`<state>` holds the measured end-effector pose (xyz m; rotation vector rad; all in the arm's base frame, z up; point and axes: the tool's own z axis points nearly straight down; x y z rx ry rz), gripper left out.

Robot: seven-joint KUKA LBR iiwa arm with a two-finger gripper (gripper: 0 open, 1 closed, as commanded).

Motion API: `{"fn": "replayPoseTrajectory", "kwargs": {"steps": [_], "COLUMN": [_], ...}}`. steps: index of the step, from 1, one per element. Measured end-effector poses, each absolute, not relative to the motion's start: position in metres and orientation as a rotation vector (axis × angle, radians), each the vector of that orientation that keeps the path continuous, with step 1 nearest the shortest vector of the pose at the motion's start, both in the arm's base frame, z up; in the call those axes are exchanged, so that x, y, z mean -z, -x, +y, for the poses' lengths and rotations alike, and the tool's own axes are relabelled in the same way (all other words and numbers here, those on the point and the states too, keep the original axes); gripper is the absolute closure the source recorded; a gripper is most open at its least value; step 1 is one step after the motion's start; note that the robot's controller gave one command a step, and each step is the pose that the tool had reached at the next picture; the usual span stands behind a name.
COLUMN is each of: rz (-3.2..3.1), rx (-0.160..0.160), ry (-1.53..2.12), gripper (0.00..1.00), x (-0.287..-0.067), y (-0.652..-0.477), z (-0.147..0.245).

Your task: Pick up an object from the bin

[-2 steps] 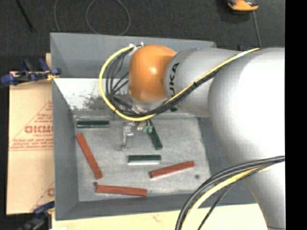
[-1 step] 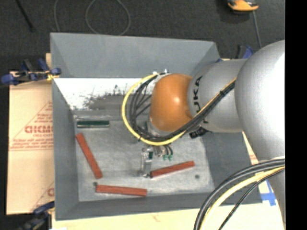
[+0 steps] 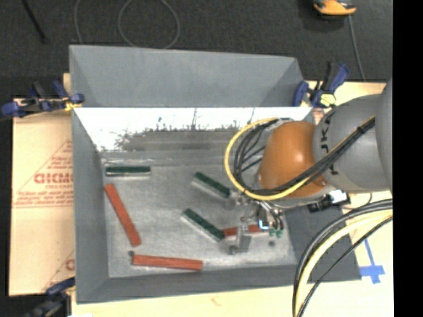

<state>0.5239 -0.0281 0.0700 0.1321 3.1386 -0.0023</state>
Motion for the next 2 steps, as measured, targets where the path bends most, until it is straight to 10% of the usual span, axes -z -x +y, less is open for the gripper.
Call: {"fn": "replayPoseTrajectory", "kwargs": {"steps": [1, 2], "rz": [3.135, 3.128], "rx": [-0.001, 0.001], "ry": [-0.127, -0.088], "gripper": [1.00, 1.00], "x": [-0.071, -0.226], "y": [-0.526, -0.530], "z": [-0.024, -0.007]}}
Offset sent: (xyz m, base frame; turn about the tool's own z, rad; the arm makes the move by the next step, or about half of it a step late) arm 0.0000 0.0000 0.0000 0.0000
